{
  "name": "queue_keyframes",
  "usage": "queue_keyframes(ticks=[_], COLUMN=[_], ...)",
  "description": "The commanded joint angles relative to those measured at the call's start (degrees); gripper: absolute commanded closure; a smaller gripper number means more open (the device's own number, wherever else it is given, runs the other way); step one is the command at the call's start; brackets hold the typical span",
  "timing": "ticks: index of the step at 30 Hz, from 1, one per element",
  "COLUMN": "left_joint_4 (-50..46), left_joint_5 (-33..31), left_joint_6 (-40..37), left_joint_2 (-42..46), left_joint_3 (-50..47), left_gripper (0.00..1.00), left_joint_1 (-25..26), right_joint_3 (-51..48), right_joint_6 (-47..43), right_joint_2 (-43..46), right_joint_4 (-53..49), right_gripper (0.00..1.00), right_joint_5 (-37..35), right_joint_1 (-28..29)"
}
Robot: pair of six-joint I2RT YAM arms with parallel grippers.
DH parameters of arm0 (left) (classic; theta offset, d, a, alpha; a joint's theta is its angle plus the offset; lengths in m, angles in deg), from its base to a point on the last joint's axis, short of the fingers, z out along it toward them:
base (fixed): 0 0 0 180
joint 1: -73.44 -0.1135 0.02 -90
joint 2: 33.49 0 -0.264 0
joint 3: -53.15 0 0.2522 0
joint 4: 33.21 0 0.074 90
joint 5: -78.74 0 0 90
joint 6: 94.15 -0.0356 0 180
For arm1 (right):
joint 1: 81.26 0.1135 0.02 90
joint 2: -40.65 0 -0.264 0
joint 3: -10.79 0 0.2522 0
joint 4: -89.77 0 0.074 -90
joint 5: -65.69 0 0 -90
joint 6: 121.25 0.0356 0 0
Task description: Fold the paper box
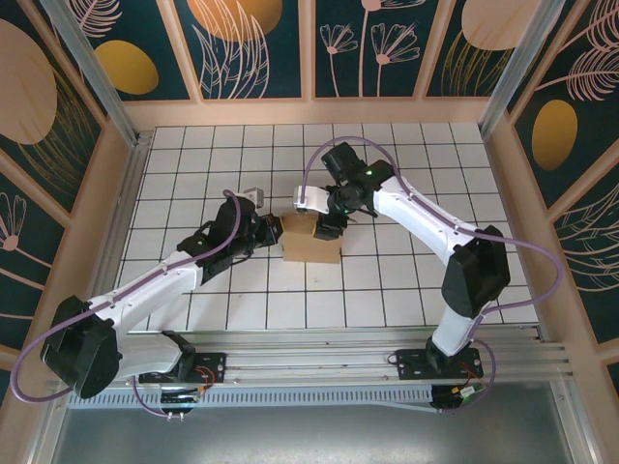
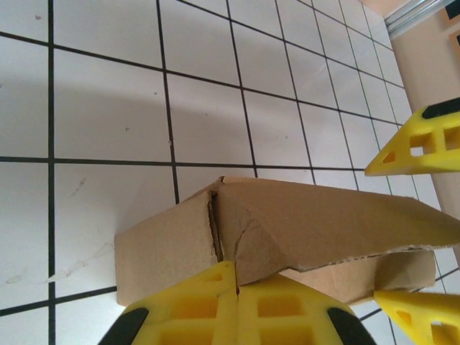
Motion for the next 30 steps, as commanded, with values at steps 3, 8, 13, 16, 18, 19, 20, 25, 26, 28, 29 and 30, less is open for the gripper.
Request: queue_keyframes(ticks=[3, 8, 13, 16, 18, 19, 20, 25, 26, 28, 29, 30], left_joint_4=[-7.7, -7.7, -8.0, -8.9, -9.2, -9.3, -9.6, -10.4, -10.4, -10.4, -10.4, -10.4], left_joint_5=[-0.1, 0.7, 1.8, 2.5, 2.9, 3.2, 3.4, 3.5, 3.7, 4.0, 4.0, 4.0], left_joint_6=[-0.5, -0.5, -0.3, -0.5, -0.6, -0.8, -1.0, -1.6, -1.6, -1.6, -1.5, -1.5], left_joint_2=[-1.1, -1.4, -1.6, -1.8, -1.9, -2.0, -2.2, -3.5, -3.7, -4.0, -4.0, -4.0], left_joint_3=[0.2, 0.8, 1.7, 3.0, 3.7, 4.1, 4.5, 5.9, 6.0, 6.2, 6.2, 6.2], left_gripper=[1.0, 1.0, 1.0, 1.0, 1.0, 1.0, 1.0, 1.0, 1.0, 1.0, 1.0, 1.0], left_joint_1=[-0.1, -0.2, -0.2, -0.2, -0.2, -0.1, -0.1, -0.1, -0.1, -0.1, -0.1, -0.1], right_joint_3=[-2.8, -8.1, -19.7, -28.8, -34.0, -35.6, -37.0, -41.1, -41.8, -42.8, -43.1, -43.1], right_joint_6=[2.7, 9.5, 29.8, 42.1, 49.4, 51.9, 54.1, 58.7, 58.5, 57.3, 56.9, 56.6], right_joint_2=[6.7, 13.5, 24.6, 32.2, 36.0, 36.9, 37.5, 37.8, 37.8, 37.5, 37.2, 36.6], right_joint_4=[4.5, 13.4, 29.4, 36.7, 39.6, 40.0, 39.9, 40.4, 40.5, 40.5, 40.5, 40.5], right_gripper=[0.23, 0.19, 0.31, 0.42, 0.47, 0.49, 0.51, 0.52, 0.52, 0.53, 0.53, 0.53], right_joint_5=[5.2, 8.5, 11.4, 15.0, 16.8, 17.5, 19.0, 23.6, 23.7, 23.6, 23.3, 23.1], right_joint_1=[-0.1, -1.5, -6.3, -12.4, -15.5, -16.8, -18.0, -18.6, -18.6, -18.6, -18.6, -18.6])
